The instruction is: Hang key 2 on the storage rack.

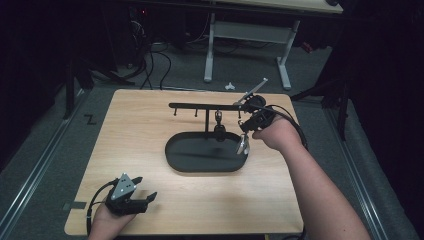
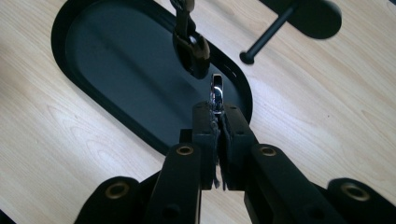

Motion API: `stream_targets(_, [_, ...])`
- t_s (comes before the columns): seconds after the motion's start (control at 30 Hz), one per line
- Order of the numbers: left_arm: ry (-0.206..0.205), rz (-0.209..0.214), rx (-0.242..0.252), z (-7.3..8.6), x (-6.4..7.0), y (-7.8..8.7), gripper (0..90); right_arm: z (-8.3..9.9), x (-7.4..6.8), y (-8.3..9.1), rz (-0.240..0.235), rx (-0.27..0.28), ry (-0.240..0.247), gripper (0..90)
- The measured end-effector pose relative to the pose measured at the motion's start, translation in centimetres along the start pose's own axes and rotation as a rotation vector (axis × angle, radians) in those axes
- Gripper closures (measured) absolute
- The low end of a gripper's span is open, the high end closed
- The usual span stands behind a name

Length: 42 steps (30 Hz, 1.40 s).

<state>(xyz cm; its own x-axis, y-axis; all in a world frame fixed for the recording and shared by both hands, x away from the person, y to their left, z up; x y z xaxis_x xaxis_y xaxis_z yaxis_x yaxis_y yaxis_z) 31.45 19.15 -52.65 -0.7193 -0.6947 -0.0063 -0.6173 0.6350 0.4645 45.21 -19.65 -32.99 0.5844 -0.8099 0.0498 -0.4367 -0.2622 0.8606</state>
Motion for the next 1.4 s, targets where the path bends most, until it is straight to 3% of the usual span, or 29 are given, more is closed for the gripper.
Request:
stream_targets(0.5, [0.0, 0.003, -0.012, 0.3, 0.0, -0.3, 24.5, -0.9, 2.5, -1.5, -0.05, 0.031, -0.049, 85.0])
stream_targets(0.57, [-0.001, 0.008, -0.019, 0.3, 0.1, -0.3, 24.5, -0.8, 2.7, -1.9, -0.036, 0.04, -0.034, 81.6])
stream_targets(0.63, [-0.005, 0.008, -0.024, 0.3, 0.2, -0.4, 24.5, -0.6, 3.0, -2.2, 0.0, 0.036, -0.049, 77.9])
stream_targets(0.73, [-0.005, 0.006, -0.023, 0.3, 0.2, -0.4, 24.5, 0.1, 3.5, -2.7, 0.003, 0.043, -0.066, 75.3])
stream_targets(0.9, [-0.006, 0.007, -0.024, 0.3, 0.2, -0.5, 24.5, 2.1, 3.8, -3.7, 0.008, 0.058, -0.09, 62.7])
stream_targets(1.03, [-0.013, 0.009, -0.026, 0.2, 0.3, -0.6, 24.5, 4.4, 3.6, -4.7, 0.047, 0.082, -0.105, 54.1])
stream_targets(1.2, [-0.017, 0.014, -0.032, 0.2, 0.5, -0.7, 24.4, 7.7, 2.9, -6.1, 0.048, 0.097, -0.115, 49.5])
stream_targets(1.4, [-0.014, 0.015, -0.037, 0.2, 0.5, -0.8, 24.4, 11.9, 2.1, -7.5, 0.028, 0.171, -0.142, 46.5])
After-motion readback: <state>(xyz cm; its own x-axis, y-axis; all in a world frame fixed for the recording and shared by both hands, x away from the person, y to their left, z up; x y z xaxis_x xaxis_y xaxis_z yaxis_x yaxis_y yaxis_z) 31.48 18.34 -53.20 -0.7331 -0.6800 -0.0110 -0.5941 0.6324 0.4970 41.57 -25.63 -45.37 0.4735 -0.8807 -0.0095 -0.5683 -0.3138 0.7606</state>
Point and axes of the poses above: each handheld gripper's, and its own axes: y roughly backward along the jaws, z roughly out of its underside, x roughly to its right, the point moved 1 cm from there along -y, roughly forward along the jaws, and after that the axes turned 7 degrees about x, right-handed, at the moved point
